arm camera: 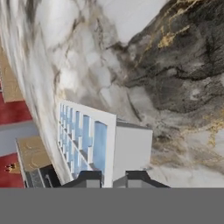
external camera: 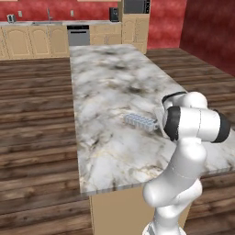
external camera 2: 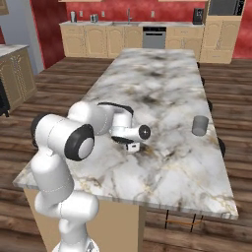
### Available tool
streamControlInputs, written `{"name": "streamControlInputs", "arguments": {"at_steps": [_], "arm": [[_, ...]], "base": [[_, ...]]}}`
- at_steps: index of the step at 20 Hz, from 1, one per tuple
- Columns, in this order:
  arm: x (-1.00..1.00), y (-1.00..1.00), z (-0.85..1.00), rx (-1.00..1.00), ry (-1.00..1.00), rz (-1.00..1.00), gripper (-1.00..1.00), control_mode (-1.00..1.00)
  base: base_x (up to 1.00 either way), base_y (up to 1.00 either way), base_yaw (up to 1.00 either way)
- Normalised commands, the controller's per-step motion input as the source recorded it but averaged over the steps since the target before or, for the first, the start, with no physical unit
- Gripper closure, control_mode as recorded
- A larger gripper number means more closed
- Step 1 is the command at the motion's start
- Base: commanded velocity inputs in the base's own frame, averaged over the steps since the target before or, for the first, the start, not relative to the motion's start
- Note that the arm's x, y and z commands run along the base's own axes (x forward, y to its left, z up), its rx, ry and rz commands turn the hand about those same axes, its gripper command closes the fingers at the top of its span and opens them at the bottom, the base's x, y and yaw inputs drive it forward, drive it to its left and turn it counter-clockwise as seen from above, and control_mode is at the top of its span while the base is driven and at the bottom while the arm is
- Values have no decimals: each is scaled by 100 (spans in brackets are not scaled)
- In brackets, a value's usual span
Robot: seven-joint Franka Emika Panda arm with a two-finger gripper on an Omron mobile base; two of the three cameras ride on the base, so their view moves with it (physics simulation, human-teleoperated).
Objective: Open the freezer door, pick up the ice cube tray from the freezer, and place it on the dining counter.
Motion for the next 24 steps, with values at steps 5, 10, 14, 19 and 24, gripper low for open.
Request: {"name": "streamControlInputs", "arguments": {"at_steps": [5, 10, 14, 19, 24], "arm": [[15, -15, 0, 0, 21, 0, 100, -100], [13, -7, -2, 0, 20, 0, 100, -100], [4, 0, -4, -1, 9, 0, 100, -100], [0, 0, 0, -1, 0, 0, 100, -100], [0, 0, 0, 0, 0, 0, 100, -100]], "base": [[0, 0, 0], [0, 0, 0], [0, 0, 0], [0, 0, 0], [0, 0, 0]]}}
